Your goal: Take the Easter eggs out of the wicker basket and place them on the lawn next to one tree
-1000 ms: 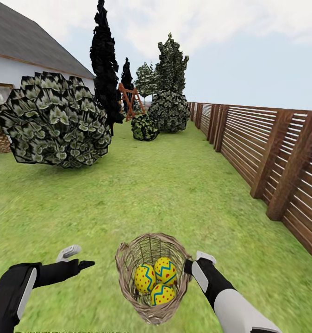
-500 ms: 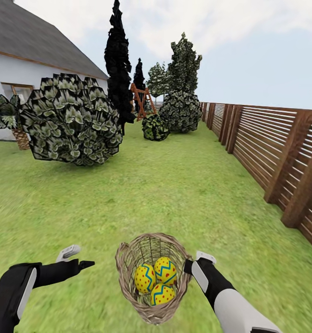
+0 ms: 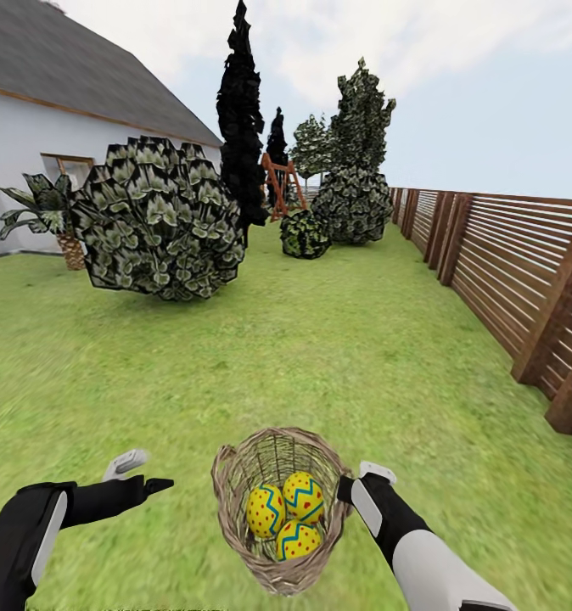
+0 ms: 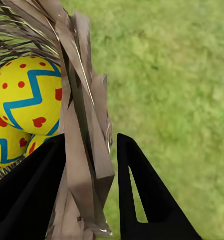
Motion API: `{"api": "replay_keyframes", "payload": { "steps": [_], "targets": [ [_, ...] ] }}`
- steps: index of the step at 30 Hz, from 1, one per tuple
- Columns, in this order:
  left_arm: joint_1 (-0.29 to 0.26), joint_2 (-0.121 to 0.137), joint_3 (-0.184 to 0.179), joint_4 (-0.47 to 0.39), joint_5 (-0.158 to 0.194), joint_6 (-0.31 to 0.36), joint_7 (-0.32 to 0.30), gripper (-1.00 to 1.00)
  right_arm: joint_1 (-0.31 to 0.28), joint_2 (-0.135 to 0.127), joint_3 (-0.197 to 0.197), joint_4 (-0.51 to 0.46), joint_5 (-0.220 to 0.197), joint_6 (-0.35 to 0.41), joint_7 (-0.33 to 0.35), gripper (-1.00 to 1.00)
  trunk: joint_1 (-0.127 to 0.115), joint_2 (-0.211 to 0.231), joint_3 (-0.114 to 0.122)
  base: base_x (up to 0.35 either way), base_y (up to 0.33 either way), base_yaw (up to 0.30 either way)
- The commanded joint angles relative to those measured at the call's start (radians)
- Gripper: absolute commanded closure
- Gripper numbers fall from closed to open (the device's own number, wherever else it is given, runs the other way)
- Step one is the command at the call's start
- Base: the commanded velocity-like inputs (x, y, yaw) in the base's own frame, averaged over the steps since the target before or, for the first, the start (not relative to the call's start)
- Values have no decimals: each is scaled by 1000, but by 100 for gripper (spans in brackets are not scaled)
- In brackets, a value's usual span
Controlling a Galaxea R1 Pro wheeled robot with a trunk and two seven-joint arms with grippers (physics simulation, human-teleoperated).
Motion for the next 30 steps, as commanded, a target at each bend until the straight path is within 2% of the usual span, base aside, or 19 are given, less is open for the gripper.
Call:
{"api": "replay_keyframes", "payload": {
  "steps": [1,30],
  "targets": [
    [-1,0,1,0,-3,7,-6,-100,-1,1,-2,-3,-13,2,-6,100,1,-3,-2,0,0,171],
    [-1,0,1,0,-3,7,-6,-100,-1,1,0,-3,-13,2,-6,100,1,-3,-2,0,0,171]
  ]
}}
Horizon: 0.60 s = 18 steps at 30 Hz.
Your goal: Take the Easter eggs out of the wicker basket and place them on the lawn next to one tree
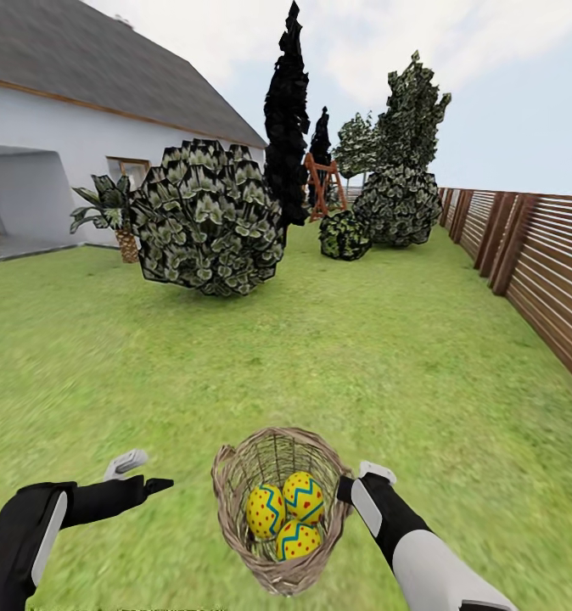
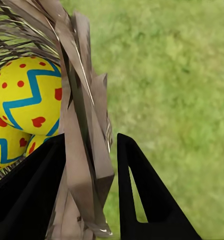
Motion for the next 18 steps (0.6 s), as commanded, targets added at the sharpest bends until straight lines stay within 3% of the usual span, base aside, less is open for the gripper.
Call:
{"api": "replay_keyframes", "payload": {
  "steps": [1,18],
  "targets": [
    [-1,0,1,0,-3,7,-6,-100,-1,1,-2,-3,-14,1,-6,100,1,-3,-2,0,0,171],
    [-1,0,3,0,-3,7,-6,-100,-1,1,-2,-3,-14,1,-6,100,1,-3,-2,0,0,171]
  ]
}}
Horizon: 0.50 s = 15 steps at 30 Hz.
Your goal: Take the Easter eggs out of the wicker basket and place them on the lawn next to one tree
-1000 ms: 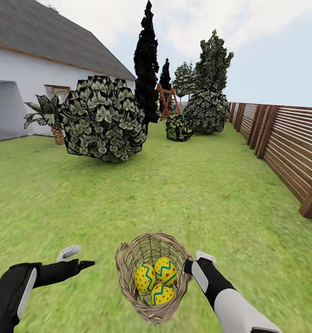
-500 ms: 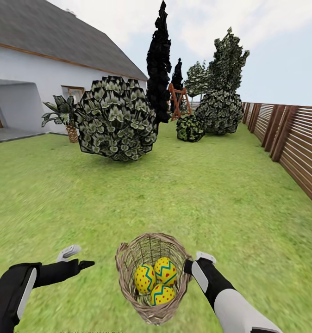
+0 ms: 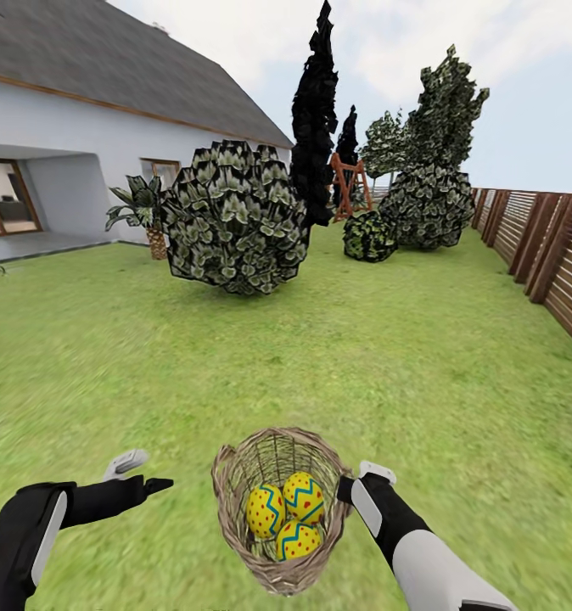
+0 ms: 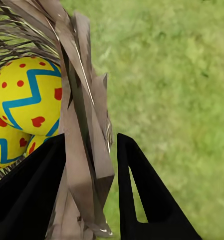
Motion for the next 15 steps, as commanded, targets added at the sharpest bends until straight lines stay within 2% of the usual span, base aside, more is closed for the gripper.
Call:
{"api": "replay_keyframes", "payload": {
  "steps": [1,15],
  "targets": [
    [-1,0,1,0,-3,7,-6,-100,-1,1,-2,-3,-14,1,-6,100,1,-3,-2,0,0,171],
    [-1,0,1,0,-3,8,-6,-100,-1,1,-2,-3,-14,1,-6,100,1,-3,-2,2,0,171]
  ]
}}
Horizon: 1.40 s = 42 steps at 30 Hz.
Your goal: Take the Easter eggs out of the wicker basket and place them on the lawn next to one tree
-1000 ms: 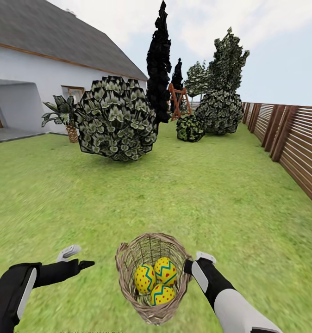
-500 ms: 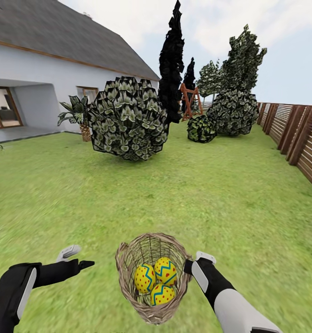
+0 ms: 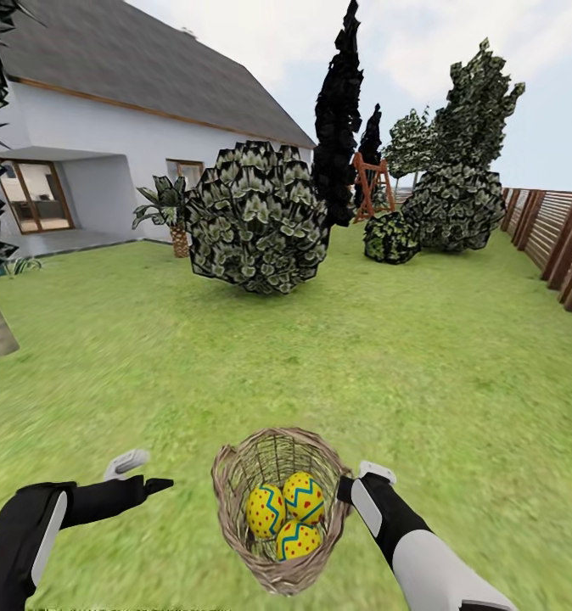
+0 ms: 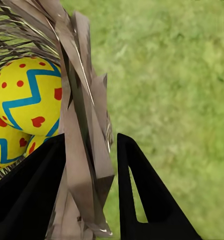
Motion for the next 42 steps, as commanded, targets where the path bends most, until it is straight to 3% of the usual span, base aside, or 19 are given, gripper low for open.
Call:
{"api": "replay_keyframes", "payload": {
  "steps": [1,23,42],
  "targets": [
    [-1,0,2,0,-3,7,-6,-100,-1,1,-2,-3,-13,1,-6,100,1,-2,-2,56,0,171],
    [-1,0,1,0,-3,7,-6,-100,0,1,-1,-3,-12,1,-6,100,1,-2,-2,234,131,67],
    [-1,0,1,0,-3,7,-6,-100,0,1,-1,-3,-13,1,-6,100,1,-2,-2,96,12,211]
  ]
}}
